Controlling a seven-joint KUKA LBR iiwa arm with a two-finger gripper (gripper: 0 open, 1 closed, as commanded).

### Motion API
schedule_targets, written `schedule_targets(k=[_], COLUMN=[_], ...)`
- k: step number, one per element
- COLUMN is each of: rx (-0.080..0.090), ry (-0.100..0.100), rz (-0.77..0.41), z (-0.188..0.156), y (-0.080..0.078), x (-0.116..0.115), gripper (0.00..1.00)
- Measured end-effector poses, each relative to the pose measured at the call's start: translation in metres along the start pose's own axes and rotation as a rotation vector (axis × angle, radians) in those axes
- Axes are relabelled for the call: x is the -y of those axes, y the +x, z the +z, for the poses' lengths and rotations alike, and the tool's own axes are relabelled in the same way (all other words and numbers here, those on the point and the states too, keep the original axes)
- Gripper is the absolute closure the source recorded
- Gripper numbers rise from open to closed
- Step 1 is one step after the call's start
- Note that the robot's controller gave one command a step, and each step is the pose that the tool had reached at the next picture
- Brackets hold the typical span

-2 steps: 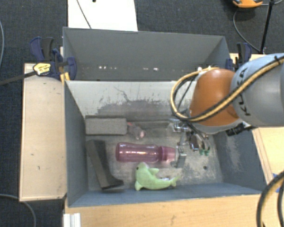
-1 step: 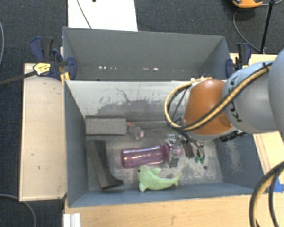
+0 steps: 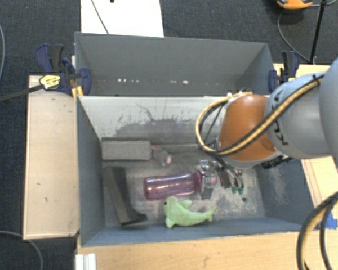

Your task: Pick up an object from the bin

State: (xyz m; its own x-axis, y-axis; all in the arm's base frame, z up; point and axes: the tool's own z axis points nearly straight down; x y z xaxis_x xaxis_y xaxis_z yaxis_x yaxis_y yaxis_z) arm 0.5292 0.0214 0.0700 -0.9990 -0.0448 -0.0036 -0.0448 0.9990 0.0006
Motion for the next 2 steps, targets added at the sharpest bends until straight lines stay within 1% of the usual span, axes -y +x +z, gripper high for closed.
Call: schedule_targets(k=[1, 2], rx=[0.001, 0.005], ry=[-0.001, 0.0], rz=[-0.42, -0.529], z=[-0.124, -0.158], y=[-0.008, -0.01], x=[-0.004, -0.004], gripper=[1.0, 1.0])
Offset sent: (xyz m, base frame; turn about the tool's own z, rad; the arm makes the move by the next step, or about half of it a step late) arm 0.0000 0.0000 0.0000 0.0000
